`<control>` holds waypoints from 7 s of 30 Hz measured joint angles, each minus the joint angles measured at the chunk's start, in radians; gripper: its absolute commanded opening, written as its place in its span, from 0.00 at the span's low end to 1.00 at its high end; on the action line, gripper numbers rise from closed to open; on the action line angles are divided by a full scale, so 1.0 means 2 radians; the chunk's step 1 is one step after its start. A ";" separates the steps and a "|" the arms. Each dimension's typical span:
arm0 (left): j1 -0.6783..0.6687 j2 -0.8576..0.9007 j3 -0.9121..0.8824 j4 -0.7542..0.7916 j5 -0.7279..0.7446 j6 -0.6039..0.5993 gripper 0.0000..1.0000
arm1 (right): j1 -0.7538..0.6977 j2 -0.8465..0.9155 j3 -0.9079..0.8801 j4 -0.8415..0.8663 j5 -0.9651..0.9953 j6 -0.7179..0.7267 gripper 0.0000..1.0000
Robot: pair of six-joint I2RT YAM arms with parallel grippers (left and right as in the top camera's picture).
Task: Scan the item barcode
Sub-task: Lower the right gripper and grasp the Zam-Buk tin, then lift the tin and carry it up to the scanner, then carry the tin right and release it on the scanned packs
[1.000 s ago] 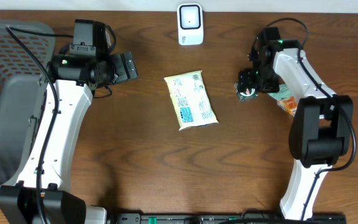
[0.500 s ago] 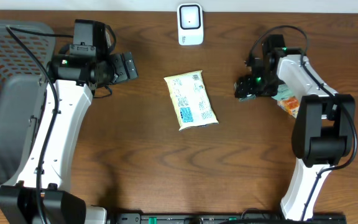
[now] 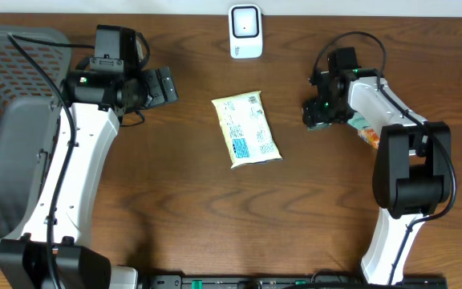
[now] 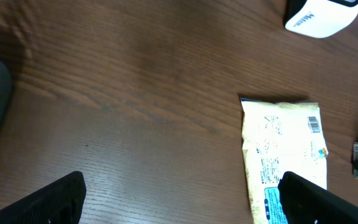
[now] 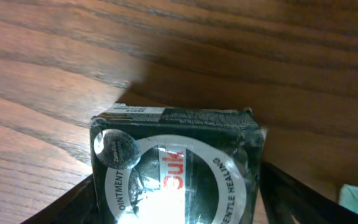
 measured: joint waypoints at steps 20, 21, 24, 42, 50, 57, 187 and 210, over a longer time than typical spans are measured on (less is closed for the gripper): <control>0.000 0.000 0.000 0.000 0.000 0.000 0.98 | -0.002 -0.002 0.012 -0.085 -0.050 0.020 0.47; 0.000 0.000 0.000 0.000 0.000 0.000 0.98 | -0.003 -0.001 0.015 -0.103 -0.067 0.018 0.47; 0.000 0.000 0.000 0.000 0.000 0.000 0.98 | -0.004 0.004 0.040 -0.152 -0.134 -0.001 0.47; 0.000 0.000 0.000 0.000 0.000 0.000 0.98 | -0.004 0.006 0.094 -0.202 -0.526 -0.130 0.44; 0.000 0.000 0.000 0.000 0.000 0.000 0.98 | -0.004 0.006 0.094 -0.222 -0.602 -0.134 0.44; 0.000 0.000 0.000 0.000 0.000 0.000 0.98 | -0.004 0.006 0.094 -0.222 -0.619 -0.134 0.44; 0.000 0.000 0.000 0.000 0.000 0.000 0.98 | 0.101 -0.053 0.325 -0.299 -0.034 -0.176 0.48; 0.000 0.000 0.000 0.000 0.000 0.000 0.98 | -0.108 0.006 0.135 -0.187 0.055 0.044 0.51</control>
